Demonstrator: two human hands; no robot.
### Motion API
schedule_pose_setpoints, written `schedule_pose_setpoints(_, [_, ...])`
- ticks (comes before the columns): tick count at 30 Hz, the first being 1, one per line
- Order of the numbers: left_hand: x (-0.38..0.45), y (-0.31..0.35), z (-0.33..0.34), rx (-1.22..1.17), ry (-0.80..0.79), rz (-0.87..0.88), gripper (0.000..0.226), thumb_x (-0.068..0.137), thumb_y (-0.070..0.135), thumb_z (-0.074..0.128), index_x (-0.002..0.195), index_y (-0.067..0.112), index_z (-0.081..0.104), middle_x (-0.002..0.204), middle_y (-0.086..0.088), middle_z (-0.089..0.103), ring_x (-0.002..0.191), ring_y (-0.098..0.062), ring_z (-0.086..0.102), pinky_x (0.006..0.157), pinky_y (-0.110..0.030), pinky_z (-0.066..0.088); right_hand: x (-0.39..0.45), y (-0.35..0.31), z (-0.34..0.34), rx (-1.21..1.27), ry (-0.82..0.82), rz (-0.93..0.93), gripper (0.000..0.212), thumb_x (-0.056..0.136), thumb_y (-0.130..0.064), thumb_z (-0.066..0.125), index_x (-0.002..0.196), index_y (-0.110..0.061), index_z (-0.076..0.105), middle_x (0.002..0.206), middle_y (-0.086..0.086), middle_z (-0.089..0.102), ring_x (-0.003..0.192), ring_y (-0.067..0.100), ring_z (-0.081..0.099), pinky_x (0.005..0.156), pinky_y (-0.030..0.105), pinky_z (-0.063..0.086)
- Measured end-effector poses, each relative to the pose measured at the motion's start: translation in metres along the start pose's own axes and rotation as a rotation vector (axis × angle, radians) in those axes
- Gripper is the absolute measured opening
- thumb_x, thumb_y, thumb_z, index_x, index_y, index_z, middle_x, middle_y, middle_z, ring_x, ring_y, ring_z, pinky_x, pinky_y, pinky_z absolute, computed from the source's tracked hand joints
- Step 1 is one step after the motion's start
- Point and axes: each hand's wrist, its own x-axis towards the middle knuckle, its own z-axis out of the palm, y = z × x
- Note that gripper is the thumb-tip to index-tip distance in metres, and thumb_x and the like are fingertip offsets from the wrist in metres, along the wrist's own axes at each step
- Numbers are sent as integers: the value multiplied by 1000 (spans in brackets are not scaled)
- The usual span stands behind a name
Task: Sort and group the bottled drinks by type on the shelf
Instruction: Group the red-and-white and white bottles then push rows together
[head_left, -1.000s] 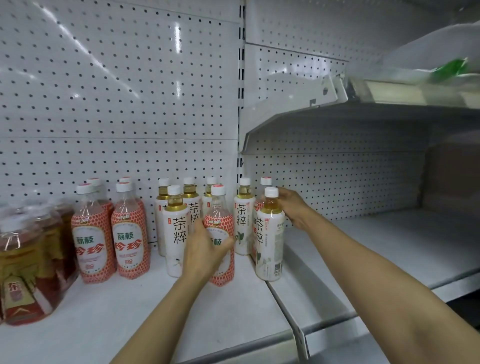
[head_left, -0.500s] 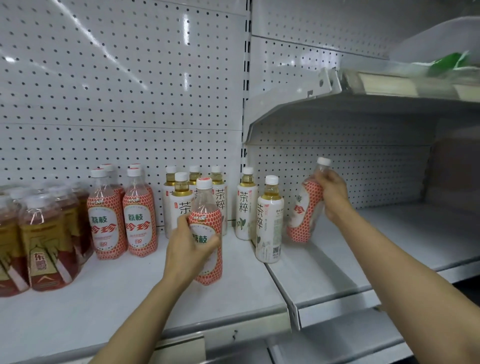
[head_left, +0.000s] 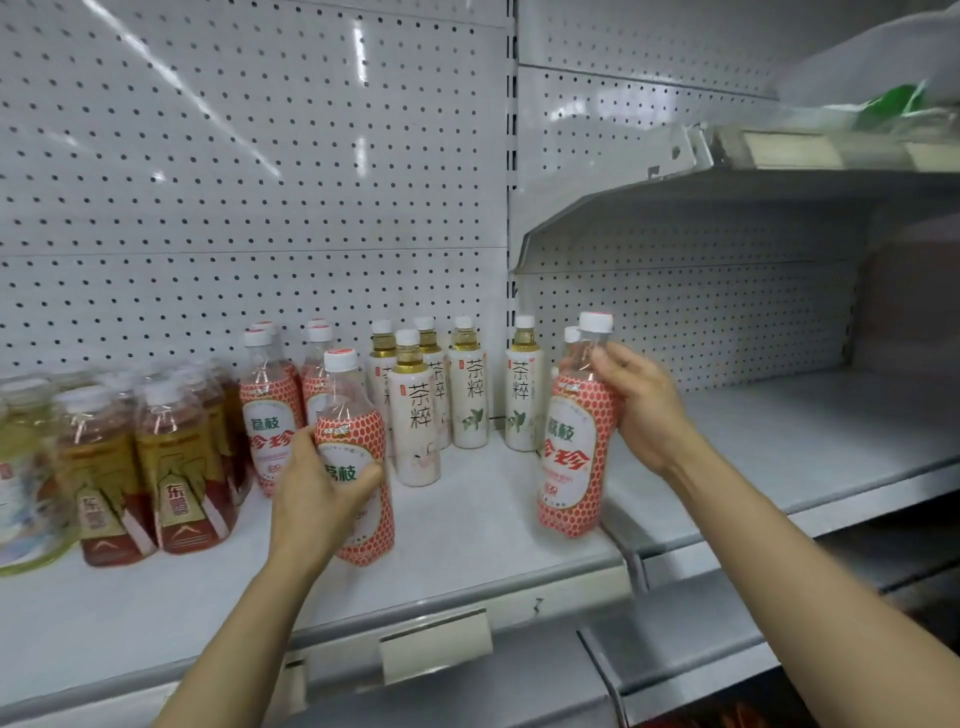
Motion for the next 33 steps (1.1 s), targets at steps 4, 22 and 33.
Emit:
schedule_pose_setpoints(4, [7,-19,-38,65,29,-24,67,78,30,79,130,11,41,115,-9,63,97,-27,64,80,-41,54,0,22,74,39,-25,22,15,94,-15,55,104,-18,64,100,3,71,90,18,68,81,31,55])
schedule_pose_setpoints(22, [0,-89,-62,48,-167,-193,70,69,38,87,124,23,47,117,4,66,100,-17,65,88,-42,56,-2,100,177,-282,-252,135,74,70,-19,84,131,-25,42,120,-6,62,108,11,62,95,41,51])
schedule_pose_setpoints(33, [23,-78,-30,242,-7,-241,71,74,47,80,118,10,38,115,-11,61,100,-34,64,81,-48,56,7,158,216,-625,-44,164,82,60,-38,89,122,-13,40,120,3,59,106,20,60,88,38,53])
